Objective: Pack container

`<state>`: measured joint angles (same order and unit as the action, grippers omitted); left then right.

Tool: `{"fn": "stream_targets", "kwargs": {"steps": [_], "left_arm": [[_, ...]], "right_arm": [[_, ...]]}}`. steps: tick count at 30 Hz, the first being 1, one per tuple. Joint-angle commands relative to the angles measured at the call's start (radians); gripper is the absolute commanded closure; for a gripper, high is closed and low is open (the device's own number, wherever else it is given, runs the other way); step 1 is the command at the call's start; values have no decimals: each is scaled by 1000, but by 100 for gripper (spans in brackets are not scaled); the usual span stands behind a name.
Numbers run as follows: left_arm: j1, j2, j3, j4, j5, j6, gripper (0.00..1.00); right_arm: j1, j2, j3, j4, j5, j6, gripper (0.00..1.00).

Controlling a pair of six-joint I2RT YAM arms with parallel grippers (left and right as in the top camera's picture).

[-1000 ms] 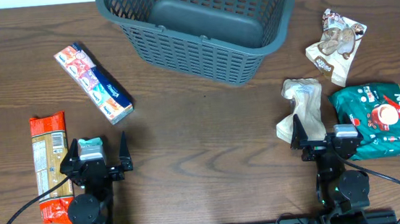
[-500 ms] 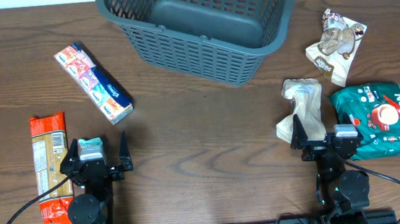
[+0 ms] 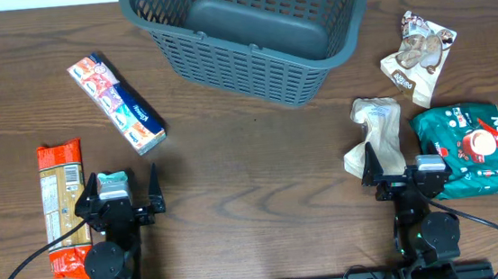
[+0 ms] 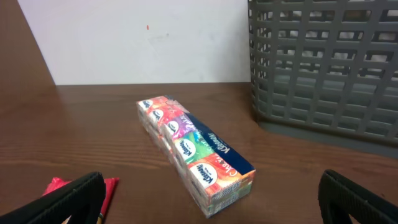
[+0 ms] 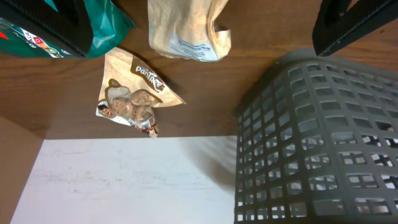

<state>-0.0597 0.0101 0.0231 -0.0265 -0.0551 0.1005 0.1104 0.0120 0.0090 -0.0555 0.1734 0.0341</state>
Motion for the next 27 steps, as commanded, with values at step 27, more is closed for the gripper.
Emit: {"fn": "stream_targets", "kwargs": {"steps": [27], "left_arm": [[5, -7, -19, -43, -8, -16, 1]], "right_arm": [[-5, -5, -3, 9, -48, 61, 1]]}}
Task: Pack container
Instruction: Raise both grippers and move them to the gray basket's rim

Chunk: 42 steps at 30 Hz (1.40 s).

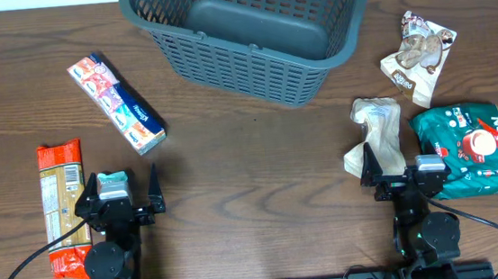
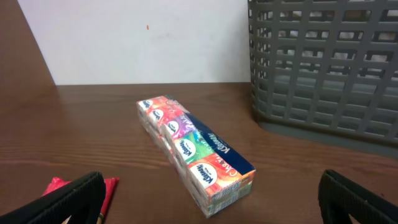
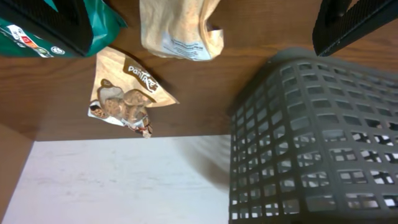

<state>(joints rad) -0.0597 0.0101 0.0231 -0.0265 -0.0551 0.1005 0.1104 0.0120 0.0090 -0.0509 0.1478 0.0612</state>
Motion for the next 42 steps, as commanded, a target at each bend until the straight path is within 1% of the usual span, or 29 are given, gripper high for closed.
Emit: {"fn": "stream_targets", "kwargs": {"steps": [1, 2, 4, 7, 9, 10, 12, 15, 18, 20, 22, 25, 27, 28, 30, 31, 32, 33, 34, 35, 37, 41, 42], "left_arm": [[5, -7, -19, -43, -8, -16, 1], [5, -7, -19, -42, -14, -16, 1], [5, -7, -19, 8, -17, -28, 1], [5, -7, -8, 33, -17, -238, 1], [4, 2, 37, -21, 0, -354, 1], [4, 14, 69, -57, 11, -381, 1], [4, 55, 150, -129, 35, -383, 1], [4, 167, 314, -224, 48, -364, 1], [4, 344, 517, -306, 55, -345, 1], [4, 460, 646, -370, 72, -310, 1], [4, 610, 818, -487, 73, -286, 1], [4, 840, 1101, -697, 74, -235, 1], [4, 990, 1292, -832, 74, -214, 1], [4, 1068, 1395, -901, 74, -203, 1], [4, 1212, 1592, -1022, 74, -174, 1], [4, 1268, 1669, -1061, 74, -157, 1], [4, 1327, 1755, -1097, 74, -140, 1], [4, 1380, 1836, -1122, 74, -119, 1], [4, 1426, 1910, -1136, 74, -92, 1], [4, 1455, 1959, -1142, 74, -80, 1], [4, 1529, 2089, -1151, 74, -70, 1], [2, 1632, 2239, -1155, 74, -71, 0], [0, 1650, 2254, -1155, 74, -71, 3]], "right_arm": [[-5, -5, -3, 8, -28, 52, 1], [-5, -5, -2, 14, -41, 82, 1], [-5, -5, 11, 14, -101, 148, 1], [-5, 1, 38, -2, -179, 223, 1], [-5, 18, 92, -56, -210, 252, 1], [-6, 37, 140, -100, -208, 257, 1], [-11, 89, 241, -175, -195, 251, 1], [-30, 230, 439, -319, -202, 236, 1], [-40, 427, 666, -475, -272, 163, 1], [-40, 564, 821, -577, -306, 130, 1], [-40, 706, 993, -694, -328, 106, 1], [-40, 941, 1297, -895, -365, 48, 1], [-40, 1074, 1485, -1012, -410, 37, 1], [-40, 1138, 1579, -1063, -448, 37, 1], [-40, 1240, 1741, -1105, -537, 32, 1], [-40, 1274, 1793, -1101, -570, 9, 3], [-40, 1312, 1850, -1090, -598, -13, 9], [-40, 1338, 1889, -1083, -600, -14, 20], [-40, 1372, 1934, -1075, -597, -14, 28], [-40, 1398, 1964, -1072, -596, -14, 32], [-40, 1463, 2024, -1069, -594, -4, 47], [-39, 1586, 2103, -1070, -601, 16, 74], [-39, 1611, 2115, -1069, -601, 16, 82]]}}
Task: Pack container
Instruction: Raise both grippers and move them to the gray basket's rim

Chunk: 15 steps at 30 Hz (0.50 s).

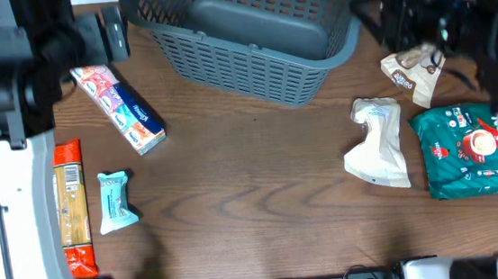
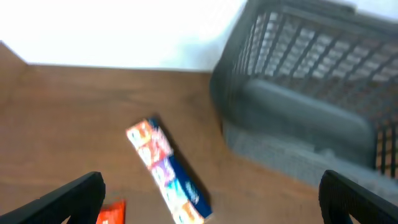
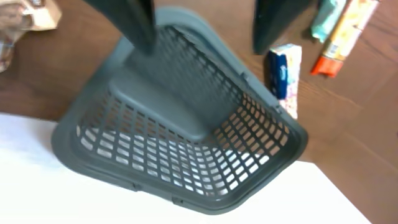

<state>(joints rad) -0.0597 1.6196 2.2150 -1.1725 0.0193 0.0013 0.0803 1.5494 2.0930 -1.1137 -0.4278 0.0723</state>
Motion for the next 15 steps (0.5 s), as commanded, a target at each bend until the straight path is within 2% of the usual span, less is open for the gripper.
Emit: {"fn": "stream_targets", "kwargs": {"steps": [1, 2, 5, 7, 10, 15], "left_arm": [[-4, 54, 71, -9, -1, 29, 5], [-5, 63, 72, -8, -1, 29, 11], [-5, 85, 72, -9, -1, 29, 20], [-5, 92, 72, -8, -1, 29, 26], [-5, 94, 72, -7, -1, 29, 44], [-10, 95, 72, 10, -1, 29, 68]], "right_arm": [[-7, 97, 39, -5, -26, 5, 87], [-6, 118, 45, -2, -25, 5, 92], [3, 171, 48, 3, -24, 0, 99], [13, 201, 47, 0, -21, -8, 99], [35, 244, 47, -10, -14, -29, 99], [61, 289, 47, -22, 14, -52, 99]]}}
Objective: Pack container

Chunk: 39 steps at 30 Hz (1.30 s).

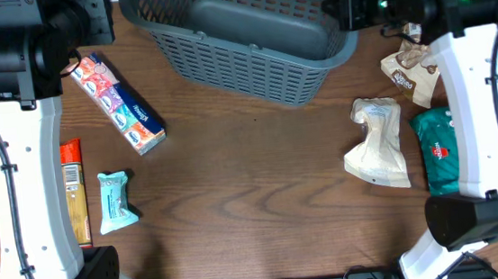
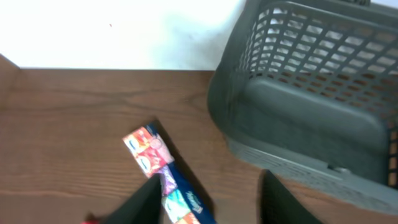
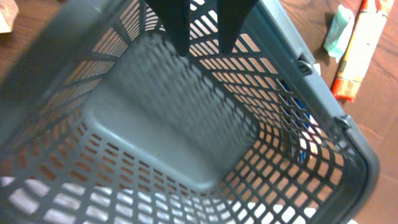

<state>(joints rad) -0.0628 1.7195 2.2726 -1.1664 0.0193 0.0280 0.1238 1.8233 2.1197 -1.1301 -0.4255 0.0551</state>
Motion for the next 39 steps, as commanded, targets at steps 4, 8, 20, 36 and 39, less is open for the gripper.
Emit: {"fn": "stream_targets", "kwargs": {"steps": [4, 8, 20, 36, 39], "left_arm": [[-20, 6, 14, 20, -1, 3, 94], [-56, 34, 14, 60, -1, 39, 94], [-130, 91, 14, 79, -1, 104, 94], [-146, 222, 14, 99, -1, 148, 94], [-152, 243, 14, 115, -1, 148, 94]], "right_arm": [[33, 26, 21, -17, 60, -35, 99], [33, 26, 21, -16, 79, -35, 99], [54, 5, 21, -149, 97, -90, 99], [59, -58, 120, -206, 115, -107, 99], [83, -89, 142, -274, 116, -101, 99]]}}
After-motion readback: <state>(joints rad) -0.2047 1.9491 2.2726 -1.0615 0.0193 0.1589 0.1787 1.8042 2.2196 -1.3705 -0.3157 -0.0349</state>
